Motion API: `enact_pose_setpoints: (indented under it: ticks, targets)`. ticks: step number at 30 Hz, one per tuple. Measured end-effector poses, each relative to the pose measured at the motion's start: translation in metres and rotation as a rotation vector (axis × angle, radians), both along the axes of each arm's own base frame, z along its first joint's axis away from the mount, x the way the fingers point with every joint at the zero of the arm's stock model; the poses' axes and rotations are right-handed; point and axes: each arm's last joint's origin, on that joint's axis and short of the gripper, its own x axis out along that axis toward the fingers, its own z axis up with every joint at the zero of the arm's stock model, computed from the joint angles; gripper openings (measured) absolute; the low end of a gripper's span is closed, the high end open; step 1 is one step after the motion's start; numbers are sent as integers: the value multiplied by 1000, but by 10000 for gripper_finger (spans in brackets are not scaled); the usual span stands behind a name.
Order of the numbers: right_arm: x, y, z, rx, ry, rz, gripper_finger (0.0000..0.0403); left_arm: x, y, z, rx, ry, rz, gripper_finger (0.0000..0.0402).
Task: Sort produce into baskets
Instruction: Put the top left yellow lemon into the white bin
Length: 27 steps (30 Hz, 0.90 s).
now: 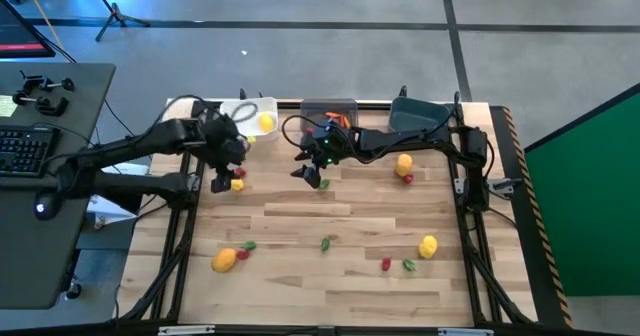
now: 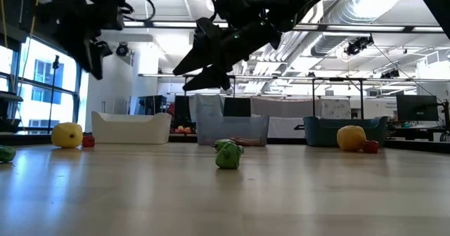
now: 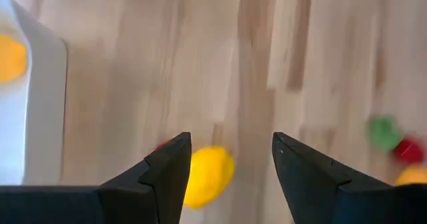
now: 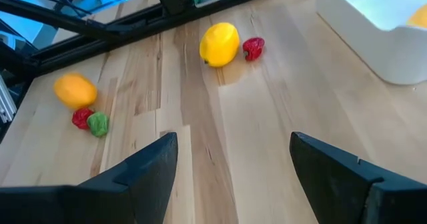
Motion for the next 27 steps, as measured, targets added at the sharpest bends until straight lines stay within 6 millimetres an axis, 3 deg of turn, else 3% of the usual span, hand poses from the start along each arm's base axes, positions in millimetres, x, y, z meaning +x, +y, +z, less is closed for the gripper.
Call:
enact_pose_setpoints:
  ticks: [9, 17, 27]
  targets:
    - [-2, 0, -3, 11, 35, 1, 279, 23, -10, -32, 41, 337, -250, 236]
    - [-2, 1, -3, 12, 43, 2, 279, 42, -8, -50, 64, 373, -340, 274]
    - [-3, 1, -5, 5, 57, 2, 279, 30, -9, -72, 142, 455, -439, 276]
